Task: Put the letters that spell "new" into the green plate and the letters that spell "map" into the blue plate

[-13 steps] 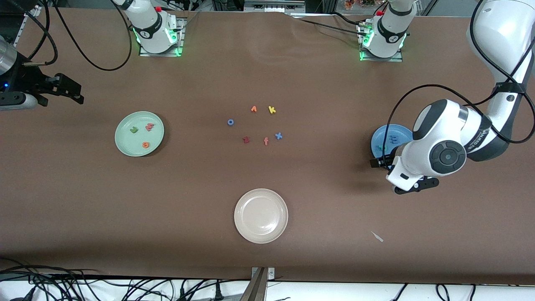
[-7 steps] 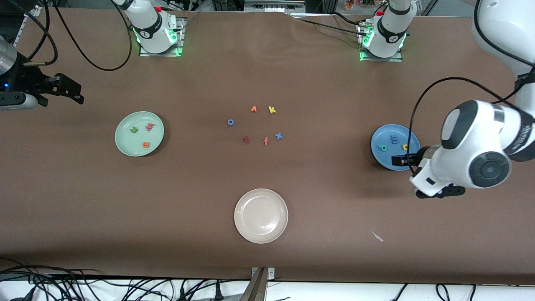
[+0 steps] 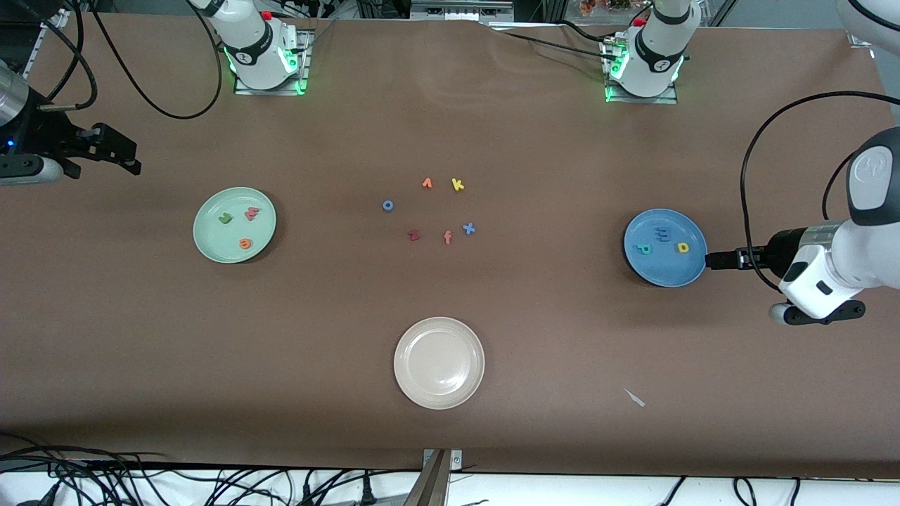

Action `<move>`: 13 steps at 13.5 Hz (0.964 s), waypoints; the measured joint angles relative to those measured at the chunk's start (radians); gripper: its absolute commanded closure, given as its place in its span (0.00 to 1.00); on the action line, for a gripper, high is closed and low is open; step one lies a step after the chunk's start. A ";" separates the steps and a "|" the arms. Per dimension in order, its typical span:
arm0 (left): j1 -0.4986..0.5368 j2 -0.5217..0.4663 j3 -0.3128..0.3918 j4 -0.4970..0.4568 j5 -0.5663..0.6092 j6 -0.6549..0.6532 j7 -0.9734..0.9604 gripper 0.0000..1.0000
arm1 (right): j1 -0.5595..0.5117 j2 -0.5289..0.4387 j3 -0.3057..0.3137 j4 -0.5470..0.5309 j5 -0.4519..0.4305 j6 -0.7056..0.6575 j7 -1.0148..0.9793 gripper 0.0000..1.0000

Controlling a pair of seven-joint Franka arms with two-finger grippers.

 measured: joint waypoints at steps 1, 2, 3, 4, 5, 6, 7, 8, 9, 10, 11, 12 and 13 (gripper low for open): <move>-0.004 -0.032 0.000 -0.052 0.000 0.053 0.002 0.00 | 0.000 0.000 0.000 0.000 0.000 0.000 0.000 0.00; -0.008 -0.070 0.000 -0.109 0.000 0.104 0.004 0.00 | 0.000 0.000 0.000 0.000 0.000 0.000 0.000 0.00; -0.010 -0.110 0.000 -0.158 0.000 0.137 0.006 0.00 | 0.000 0.000 0.000 0.000 0.000 0.000 0.000 0.00; -0.010 -0.154 0.001 -0.195 0.000 0.149 0.014 0.00 | 0.000 0.000 0.000 0.000 0.000 0.000 0.000 0.00; -0.010 -0.205 0.006 -0.229 -0.002 0.152 0.036 0.00 | 0.000 0.000 0.000 0.001 0.000 0.000 0.000 0.00; -0.010 -0.251 0.015 -0.265 -0.009 0.156 0.063 0.00 | 0.000 0.000 0.000 0.001 0.000 0.000 0.000 0.00; -0.010 -0.282 0.025 -0.305 -0.021 0.180 0.085 0.00 | 0.000 0.001 0.000 0.001 0.000 0.000 0.000 0.00; -0.010 -0.295 0.031 -0.346 -0.027 0.223 0.099 0.00 | 0.000 0.001 0.000 0.001 0.000 0.000 0.000 0.00; -0.009 -0.295 0.034 -0.379 -0.027 0.257 0.105 0.00 | 0.000 0.000 0.000 0.001 0.000 0.000 0.000 0.00; -0.007 -0.289 0.036 -0.404 -0.027 0.277 0.107 0.00 | 0.000 0.000 0.000 0.001 0.000 0.000 0.000 0.00; -0.005 -0.281 0.037 -0.417 -0.027 0.287 0.107 0.00 | 0.000 0.001 0.000 0.001 0.000 0.000 0.000 0.00; -0.003 -0.274 0.038 -0.420 -0.027 0.292 0.108 0.00 | 0.000 0.001 0.000 0.001 0.000 0.000 0.000 0.00; -0.003 -0.272 0.039 -0.422 -0.027 0.292 0.108 0.00 | 0.000 0.001 0.000 0.001 0.000 0.000 0.000 0.00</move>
